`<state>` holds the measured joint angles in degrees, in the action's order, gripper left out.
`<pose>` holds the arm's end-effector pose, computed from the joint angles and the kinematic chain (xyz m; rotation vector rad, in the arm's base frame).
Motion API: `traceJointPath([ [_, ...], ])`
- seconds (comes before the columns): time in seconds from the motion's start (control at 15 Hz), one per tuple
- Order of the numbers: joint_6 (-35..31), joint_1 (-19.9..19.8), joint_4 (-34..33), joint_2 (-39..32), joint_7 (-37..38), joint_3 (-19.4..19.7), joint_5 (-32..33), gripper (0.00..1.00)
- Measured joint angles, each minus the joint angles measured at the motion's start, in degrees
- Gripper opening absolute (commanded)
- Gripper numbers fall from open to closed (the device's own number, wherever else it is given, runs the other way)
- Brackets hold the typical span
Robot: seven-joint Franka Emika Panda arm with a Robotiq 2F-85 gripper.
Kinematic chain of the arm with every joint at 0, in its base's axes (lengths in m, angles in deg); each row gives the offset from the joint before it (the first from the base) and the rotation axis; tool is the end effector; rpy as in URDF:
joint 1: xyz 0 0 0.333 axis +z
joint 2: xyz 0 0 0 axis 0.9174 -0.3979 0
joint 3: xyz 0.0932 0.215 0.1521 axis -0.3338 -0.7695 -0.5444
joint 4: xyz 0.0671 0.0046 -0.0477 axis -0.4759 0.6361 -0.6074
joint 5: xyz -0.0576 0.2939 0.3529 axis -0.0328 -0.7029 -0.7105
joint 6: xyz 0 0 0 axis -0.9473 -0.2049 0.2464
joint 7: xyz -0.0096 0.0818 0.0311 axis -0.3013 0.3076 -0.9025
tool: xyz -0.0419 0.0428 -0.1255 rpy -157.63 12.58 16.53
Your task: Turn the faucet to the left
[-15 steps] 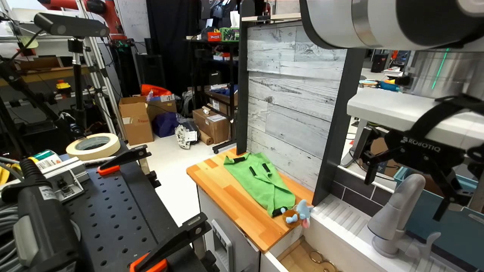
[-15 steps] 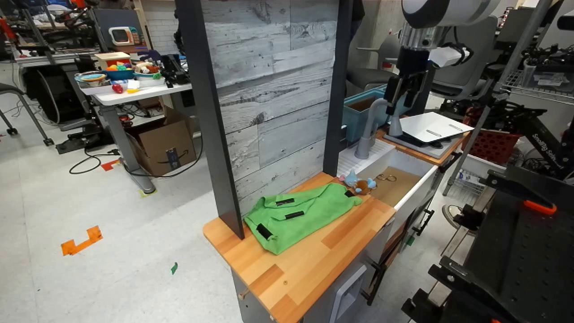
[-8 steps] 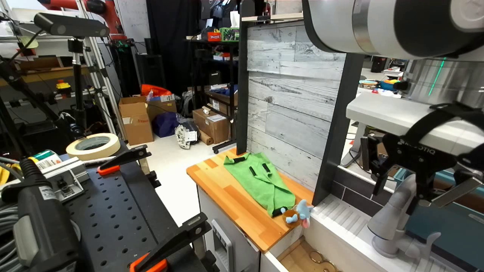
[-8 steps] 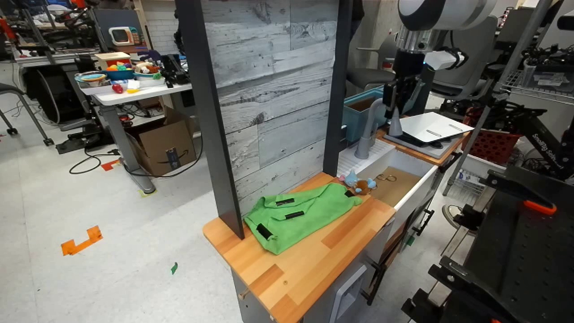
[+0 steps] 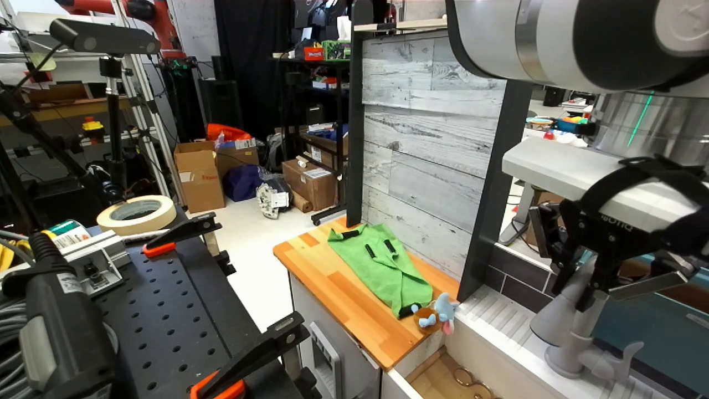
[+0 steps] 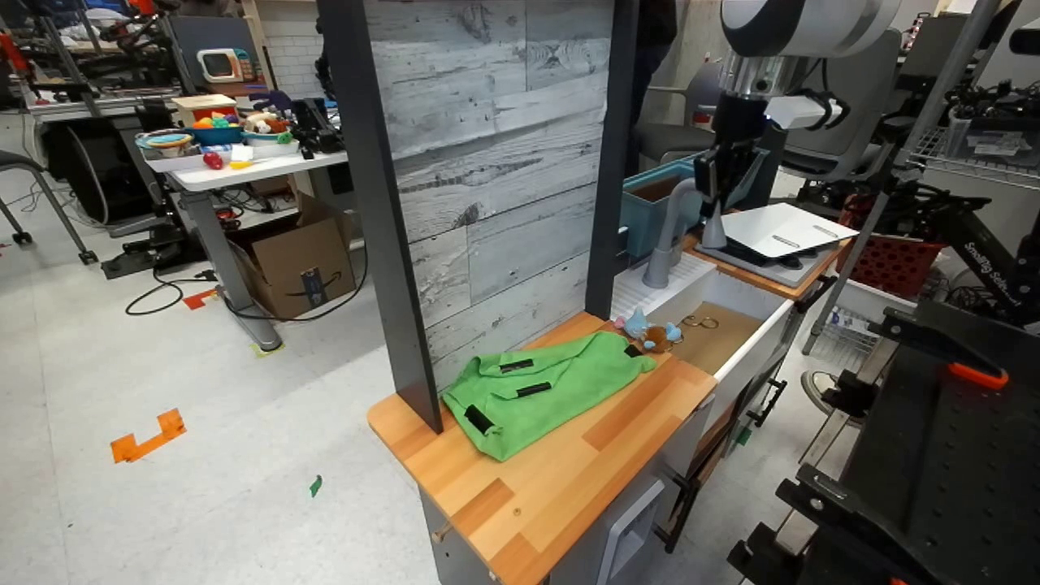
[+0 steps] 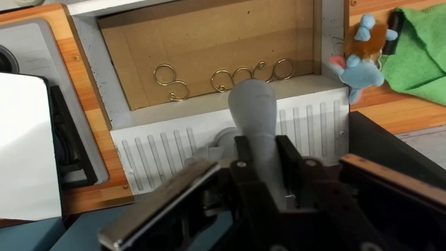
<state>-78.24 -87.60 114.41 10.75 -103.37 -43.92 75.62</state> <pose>0.6470 -0.2803 0.0321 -3.1279 0.2292 -0.0620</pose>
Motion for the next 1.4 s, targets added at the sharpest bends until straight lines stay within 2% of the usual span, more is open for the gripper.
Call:
traceJointPath([
  [0.47,0.48,-0.03,0.05,0.05,6.28,-0.28,-6.24,0.06],
  [0.93,-1.13,0.73,0.52,0.03,17.13,-0.93,-10.63,0.06],
  [1.4,-5.21,2.51,1.54,0.05,28.46,-0.71,-11.94,0.06],
])
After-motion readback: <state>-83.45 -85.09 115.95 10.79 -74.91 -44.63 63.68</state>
